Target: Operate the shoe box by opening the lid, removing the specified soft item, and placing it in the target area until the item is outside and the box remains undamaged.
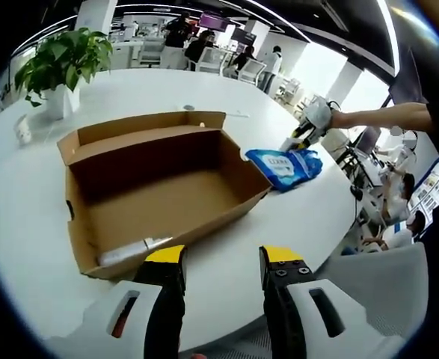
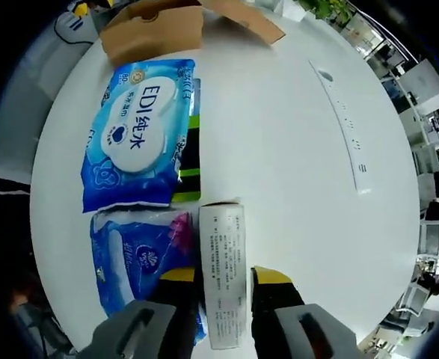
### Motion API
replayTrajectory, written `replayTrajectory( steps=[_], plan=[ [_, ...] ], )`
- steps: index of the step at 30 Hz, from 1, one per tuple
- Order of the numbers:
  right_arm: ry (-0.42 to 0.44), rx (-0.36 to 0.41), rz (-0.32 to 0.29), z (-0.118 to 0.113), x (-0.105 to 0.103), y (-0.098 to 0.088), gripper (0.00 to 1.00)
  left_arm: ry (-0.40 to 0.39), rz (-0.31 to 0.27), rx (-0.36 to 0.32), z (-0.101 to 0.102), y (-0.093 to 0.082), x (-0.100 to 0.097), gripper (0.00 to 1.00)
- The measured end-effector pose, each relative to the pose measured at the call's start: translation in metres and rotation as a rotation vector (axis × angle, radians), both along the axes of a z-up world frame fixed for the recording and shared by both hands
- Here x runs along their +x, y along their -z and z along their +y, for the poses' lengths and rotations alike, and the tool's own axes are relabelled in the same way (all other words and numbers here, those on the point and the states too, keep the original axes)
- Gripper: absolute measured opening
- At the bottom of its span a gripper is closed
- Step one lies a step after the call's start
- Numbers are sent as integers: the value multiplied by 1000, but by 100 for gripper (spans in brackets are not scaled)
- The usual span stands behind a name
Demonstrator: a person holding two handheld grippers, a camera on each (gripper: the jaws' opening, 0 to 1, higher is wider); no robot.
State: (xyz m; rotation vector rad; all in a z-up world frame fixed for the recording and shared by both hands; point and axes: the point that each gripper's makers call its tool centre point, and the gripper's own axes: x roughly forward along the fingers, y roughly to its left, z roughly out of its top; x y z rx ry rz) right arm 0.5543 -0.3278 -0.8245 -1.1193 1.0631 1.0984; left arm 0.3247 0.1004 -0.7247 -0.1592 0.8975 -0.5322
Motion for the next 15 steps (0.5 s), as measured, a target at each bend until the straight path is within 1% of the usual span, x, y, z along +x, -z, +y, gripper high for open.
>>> replayTrajectory(
  steps=[4, 8, 11, 14, 15],
  plan=[
    [14, -1, -4, -6, -3, -6, 27, 5, -5, -10, -3, -2, -2, 39],
    [31, -6, -30, -9, -8, -17, 27, 5, -13, -21, -4, -3, -3, 39],
    [69, 19, -47, -7, -6, -23, 27, 12, -19, -25, -3, -4, -4, 39],
    [104, 33, -40, -5, -11, -29, 27, 12, -27, -31, -2, -6, -4, 39],
    [122, 41, -53, -5, -10, -31, 27, 13, -29, -32, -2, -6, -5, 39]
  ],
)
